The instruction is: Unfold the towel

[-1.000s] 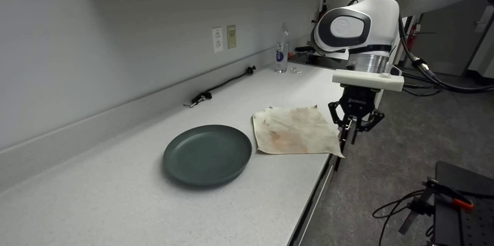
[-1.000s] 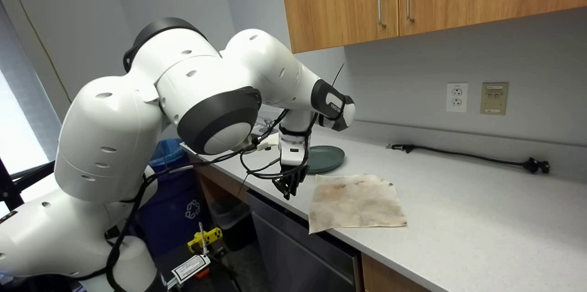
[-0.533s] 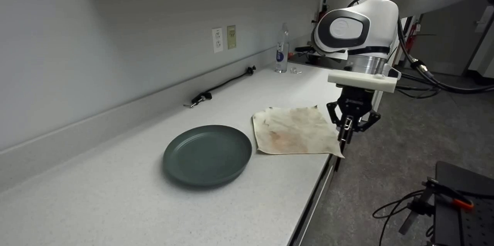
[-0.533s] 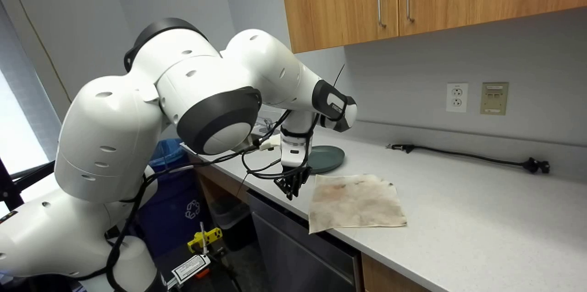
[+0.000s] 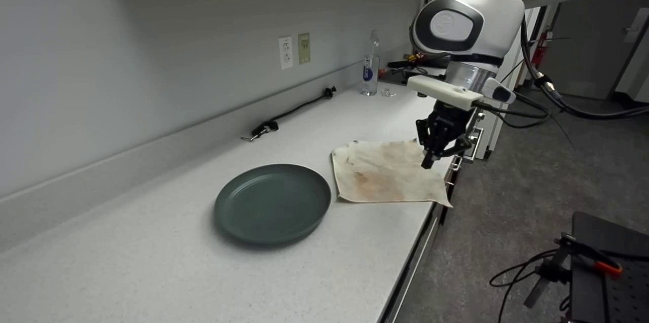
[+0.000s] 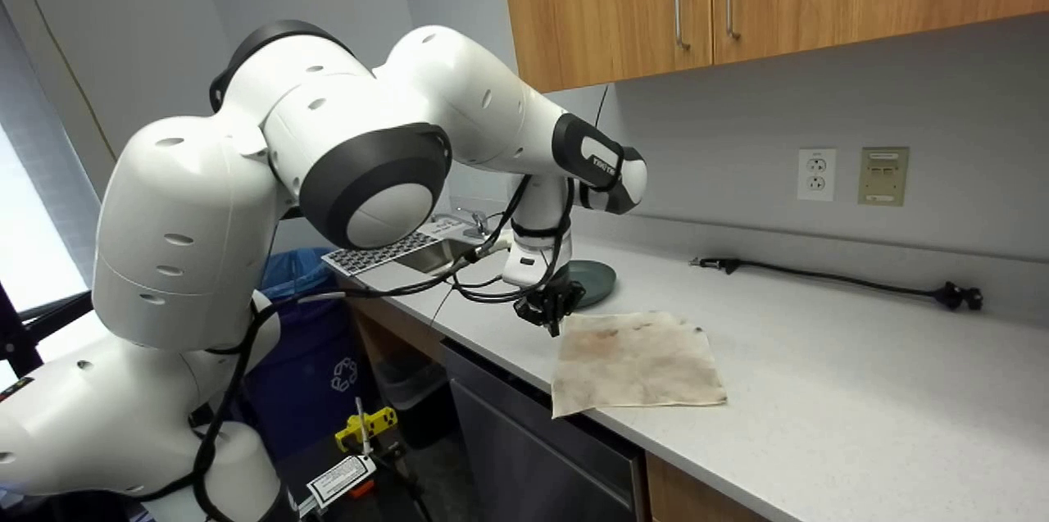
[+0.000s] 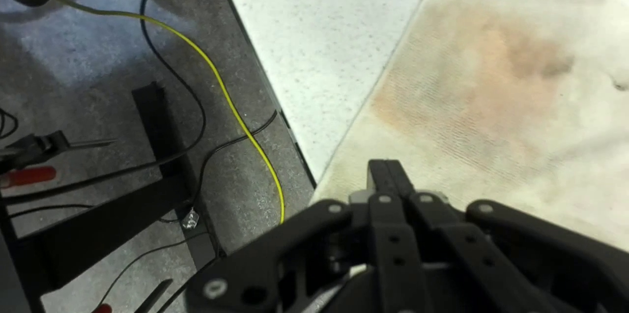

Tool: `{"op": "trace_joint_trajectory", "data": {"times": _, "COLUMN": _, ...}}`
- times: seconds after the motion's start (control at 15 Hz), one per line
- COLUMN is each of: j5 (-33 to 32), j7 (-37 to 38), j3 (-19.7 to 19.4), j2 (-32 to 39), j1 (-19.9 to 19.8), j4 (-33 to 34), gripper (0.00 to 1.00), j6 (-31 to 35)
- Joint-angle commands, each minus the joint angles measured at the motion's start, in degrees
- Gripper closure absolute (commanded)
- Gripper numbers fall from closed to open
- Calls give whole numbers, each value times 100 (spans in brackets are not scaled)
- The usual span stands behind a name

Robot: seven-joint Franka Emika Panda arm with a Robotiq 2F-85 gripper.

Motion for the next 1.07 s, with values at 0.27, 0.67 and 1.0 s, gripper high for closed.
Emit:
{"op": "trace_joint_trajectory", "data": {"times": 0.27, "j5": 23, "j7": 2004, "j3": -313, "j2": -1200, "j1": 60, "j4": -169, "gripper": 100, "j6": -730}}
{"op": "trace_joint_trajectory", "data": {"times": 0.67, "j5": 19, "j7": 3732, "j3": -624, "j2": -2107, "j1": 177, "j4": -459, "gripper": 100, "j6": -1182}}
{"op": "trace_joint_trajectory", "data": {"times": 1.0, "j5": 14, "j7": 5040, "j3": -1599, "j2": -2911, "j1": 817, "j4": -724, "gripper": 100, "j6": -1446}}
